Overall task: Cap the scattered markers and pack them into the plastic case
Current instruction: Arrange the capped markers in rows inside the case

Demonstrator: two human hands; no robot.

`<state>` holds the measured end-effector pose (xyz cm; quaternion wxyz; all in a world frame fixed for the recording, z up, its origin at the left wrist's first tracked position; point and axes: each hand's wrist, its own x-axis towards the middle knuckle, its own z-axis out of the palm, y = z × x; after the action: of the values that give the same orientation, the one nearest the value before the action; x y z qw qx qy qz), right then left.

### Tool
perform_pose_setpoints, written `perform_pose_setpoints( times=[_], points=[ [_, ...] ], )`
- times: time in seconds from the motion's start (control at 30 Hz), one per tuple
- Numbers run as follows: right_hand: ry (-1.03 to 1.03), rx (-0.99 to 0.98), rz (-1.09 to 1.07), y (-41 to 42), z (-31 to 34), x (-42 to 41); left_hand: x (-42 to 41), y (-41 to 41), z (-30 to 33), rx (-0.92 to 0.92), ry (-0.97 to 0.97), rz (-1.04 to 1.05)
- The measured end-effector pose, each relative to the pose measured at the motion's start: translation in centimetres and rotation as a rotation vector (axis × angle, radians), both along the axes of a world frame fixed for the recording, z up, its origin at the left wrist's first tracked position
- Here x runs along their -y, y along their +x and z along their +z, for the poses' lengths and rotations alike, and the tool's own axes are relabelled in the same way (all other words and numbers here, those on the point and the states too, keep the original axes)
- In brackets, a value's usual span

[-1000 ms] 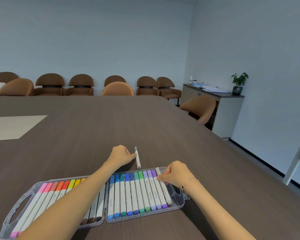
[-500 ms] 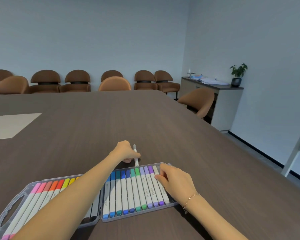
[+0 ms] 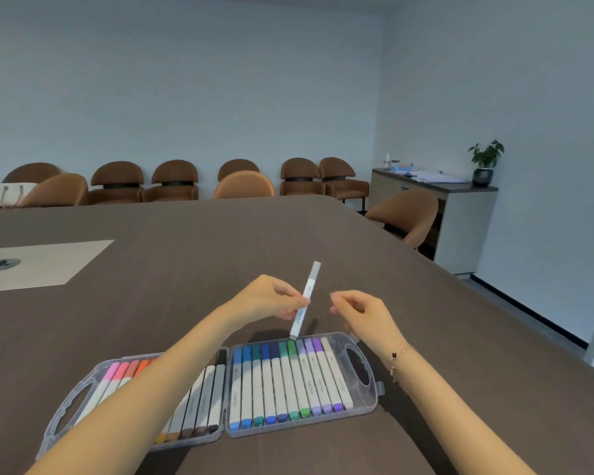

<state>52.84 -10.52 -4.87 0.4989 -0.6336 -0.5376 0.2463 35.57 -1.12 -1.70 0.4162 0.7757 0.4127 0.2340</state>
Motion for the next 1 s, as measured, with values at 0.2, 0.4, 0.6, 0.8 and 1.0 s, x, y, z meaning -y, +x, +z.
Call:
perform_pose_setpoints(
  times=[0.2, 0.4, 0.6, 0.8, 1.0],
  points=[
    [-0.039, -0.022, 0.038, -2.0, 1.3, -0.3, 2.7, 0.6, -0.5, -0.057, -0.098, -0.137],
    [-0.314, 0.190, -0.001, 0.2, 0.4, 0.0, 1.6, -2.6, -1.5, -0.159, -0.055, -0.094],
    [-0.366, 0.233, -0.023, 0.1, -1.8, 0.7, -1.1, -9.1, -2.8, -0.168, -0.080, 0.121],
    [-0.247, 0.257, -0.056, 0.0, -3.5, 2.1, -2.5, -15.9, -3.9, -0.171, -0.015, 0.312],
    [-0.284, 0.317, 0.085, 0.7, -3.5, 3.4, -2.8, -20.0, -4.2, -0.169, 0.060, 0.415]
  ],
)
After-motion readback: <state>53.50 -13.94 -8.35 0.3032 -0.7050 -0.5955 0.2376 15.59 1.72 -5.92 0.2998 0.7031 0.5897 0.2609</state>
